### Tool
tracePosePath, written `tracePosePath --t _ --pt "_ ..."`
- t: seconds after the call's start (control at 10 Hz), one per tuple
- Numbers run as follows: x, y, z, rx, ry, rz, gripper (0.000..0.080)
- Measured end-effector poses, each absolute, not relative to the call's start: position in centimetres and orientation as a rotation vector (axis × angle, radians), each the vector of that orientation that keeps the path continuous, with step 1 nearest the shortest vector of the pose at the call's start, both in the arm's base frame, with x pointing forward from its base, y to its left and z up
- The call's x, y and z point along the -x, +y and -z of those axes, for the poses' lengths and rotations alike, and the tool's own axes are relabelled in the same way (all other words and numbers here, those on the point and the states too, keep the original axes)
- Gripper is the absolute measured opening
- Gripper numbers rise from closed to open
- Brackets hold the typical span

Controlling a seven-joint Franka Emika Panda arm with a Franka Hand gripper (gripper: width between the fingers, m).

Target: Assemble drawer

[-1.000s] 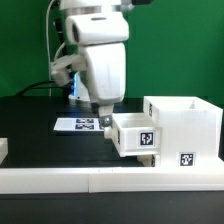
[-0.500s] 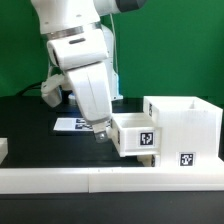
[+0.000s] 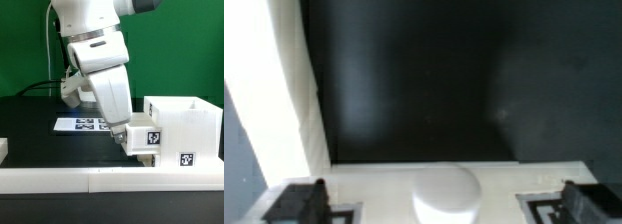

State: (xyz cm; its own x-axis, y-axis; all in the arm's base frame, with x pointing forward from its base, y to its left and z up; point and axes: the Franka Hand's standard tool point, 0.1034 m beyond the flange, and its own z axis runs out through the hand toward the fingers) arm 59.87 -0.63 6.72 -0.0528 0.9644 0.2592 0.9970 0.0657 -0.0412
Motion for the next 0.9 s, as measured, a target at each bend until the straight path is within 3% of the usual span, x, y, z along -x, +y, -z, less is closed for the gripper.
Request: tracePosePath --t 0.9 --pt "-59.79 0.58 -6.58 2.035 -2.099 0.180 0.0649"
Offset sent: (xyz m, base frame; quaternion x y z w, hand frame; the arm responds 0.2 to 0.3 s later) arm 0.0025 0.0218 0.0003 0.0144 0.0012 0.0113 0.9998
